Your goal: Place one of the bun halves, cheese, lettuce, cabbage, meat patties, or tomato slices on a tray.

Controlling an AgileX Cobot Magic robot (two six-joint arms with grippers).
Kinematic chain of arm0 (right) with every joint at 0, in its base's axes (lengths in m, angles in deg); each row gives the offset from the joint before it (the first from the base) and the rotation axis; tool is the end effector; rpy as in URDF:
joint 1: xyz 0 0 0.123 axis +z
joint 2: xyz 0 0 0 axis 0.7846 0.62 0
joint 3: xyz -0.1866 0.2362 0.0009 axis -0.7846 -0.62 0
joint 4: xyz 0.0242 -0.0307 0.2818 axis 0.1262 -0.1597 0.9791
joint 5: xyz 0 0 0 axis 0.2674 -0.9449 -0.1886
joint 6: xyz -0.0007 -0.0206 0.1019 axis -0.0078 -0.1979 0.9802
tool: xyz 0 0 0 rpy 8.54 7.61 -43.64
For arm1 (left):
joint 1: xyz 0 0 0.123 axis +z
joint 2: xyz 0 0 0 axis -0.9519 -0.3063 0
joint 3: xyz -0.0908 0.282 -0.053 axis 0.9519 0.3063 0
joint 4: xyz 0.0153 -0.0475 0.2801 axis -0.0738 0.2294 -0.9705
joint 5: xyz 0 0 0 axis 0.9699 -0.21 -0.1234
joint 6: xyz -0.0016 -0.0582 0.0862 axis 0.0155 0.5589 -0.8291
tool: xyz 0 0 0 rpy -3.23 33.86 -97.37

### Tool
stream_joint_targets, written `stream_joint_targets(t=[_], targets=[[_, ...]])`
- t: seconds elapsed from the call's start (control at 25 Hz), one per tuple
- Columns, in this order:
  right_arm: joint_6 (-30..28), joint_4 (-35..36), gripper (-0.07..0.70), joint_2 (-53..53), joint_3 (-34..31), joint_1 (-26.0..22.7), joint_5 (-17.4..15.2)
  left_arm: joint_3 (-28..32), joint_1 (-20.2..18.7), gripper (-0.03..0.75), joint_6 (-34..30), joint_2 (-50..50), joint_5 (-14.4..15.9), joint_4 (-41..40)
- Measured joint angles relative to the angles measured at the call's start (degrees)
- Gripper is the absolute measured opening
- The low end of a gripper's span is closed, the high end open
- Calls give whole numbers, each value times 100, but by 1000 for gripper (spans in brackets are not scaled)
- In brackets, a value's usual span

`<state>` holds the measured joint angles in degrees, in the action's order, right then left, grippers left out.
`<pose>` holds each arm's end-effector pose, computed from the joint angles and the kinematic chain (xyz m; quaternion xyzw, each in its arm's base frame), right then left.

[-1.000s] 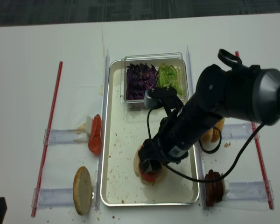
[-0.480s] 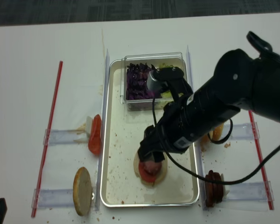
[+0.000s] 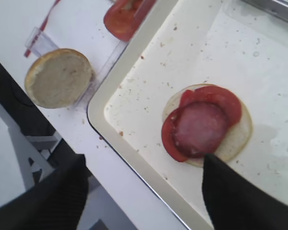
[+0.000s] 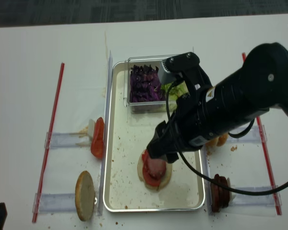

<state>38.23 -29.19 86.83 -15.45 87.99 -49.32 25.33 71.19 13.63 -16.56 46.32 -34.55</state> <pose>0.2169 0.2126 0.2447 -0.2731 0.9020 0.2908 0.1651 0.0118 0.0061 0.2746 -0.0395 0.8793 0.0050 0.4745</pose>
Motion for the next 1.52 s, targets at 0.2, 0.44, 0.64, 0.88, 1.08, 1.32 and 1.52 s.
stream_joint_targets(t=[0.2,0.44,0.64,0.88,1.08,1.32,1.52], targets=[[0,-801,539,0,0,0,0,0,0,473,0,0,0,0],[0,-1769,539,0,0,0,-8,0,0,473,0,0,0,0],[-13,-2432,539,0,0,0,-92,0,0,473,0,0,0,0],[-13,-2736,539,0,0,0,-106,0,0,473,0,0,0,0],[62,-2789,539,0,0,0,-106,0,0,473,0,0,0,0],[699,-3296,539,0,0,0,-106,0,0,473,0,0,0,0],[1177,-3466,539,0,0,-421,-146,0,0,473,0,0,0,0]])
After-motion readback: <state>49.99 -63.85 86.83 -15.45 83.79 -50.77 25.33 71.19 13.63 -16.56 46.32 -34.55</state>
